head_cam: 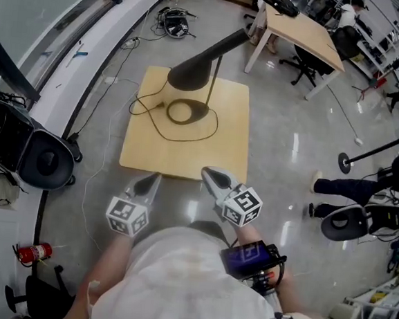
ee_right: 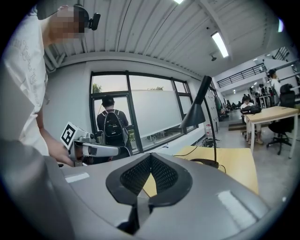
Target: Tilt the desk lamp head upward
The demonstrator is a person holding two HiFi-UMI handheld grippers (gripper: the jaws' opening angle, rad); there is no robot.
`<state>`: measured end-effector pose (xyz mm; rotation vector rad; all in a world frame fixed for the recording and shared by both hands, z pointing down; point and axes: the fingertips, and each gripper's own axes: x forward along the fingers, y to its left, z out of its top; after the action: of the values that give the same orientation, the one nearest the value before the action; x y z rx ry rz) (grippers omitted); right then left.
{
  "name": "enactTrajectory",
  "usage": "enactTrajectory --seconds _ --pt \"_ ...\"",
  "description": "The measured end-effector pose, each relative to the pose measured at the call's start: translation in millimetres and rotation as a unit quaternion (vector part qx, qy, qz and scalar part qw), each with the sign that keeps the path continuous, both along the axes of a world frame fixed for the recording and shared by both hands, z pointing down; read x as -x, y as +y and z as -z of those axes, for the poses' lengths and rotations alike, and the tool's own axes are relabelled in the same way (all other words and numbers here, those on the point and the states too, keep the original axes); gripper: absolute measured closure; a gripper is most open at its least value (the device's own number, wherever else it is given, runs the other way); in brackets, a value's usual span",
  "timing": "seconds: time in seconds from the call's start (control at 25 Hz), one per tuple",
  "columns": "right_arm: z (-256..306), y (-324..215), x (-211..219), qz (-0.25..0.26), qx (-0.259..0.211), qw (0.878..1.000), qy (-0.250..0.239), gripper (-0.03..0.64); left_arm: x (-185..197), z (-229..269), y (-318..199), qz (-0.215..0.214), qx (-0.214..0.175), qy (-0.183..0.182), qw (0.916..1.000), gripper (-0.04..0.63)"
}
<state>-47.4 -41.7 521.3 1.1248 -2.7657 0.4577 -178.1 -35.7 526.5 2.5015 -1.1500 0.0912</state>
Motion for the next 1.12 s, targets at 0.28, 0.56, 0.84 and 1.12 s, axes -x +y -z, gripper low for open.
enactTrajectory --seconds 0.28,0.56,0.84,1.12 --pt "-3.2 -4.4 15.7 -0.007 0.007 1.0 0.016 0.603 13.3 -3.1 -13.4 -0.015 0.006 0.007 0.9998 0.594" --pt "3.7 -31.0 19.6 0.002 -0.009 0.999 0.034 0.603 8.9 12.1 -44.0 -0.025 -0.009 0.01 0.9996 0.594" --pt "10.1 -63.3 13.3 0.01 -0.016 1.0 0.018 0.603 -2.5 15.2 -67.5 -0.018 -0.005 -0.006 0.9998 0.594" --pt "10.2 -106.3 -2.9 0.016 -0.023 1.0 -0.002 0.603 -21.8 21.1 -107.9 -0.016 -0.01 -0.021 0.9996 0.594"
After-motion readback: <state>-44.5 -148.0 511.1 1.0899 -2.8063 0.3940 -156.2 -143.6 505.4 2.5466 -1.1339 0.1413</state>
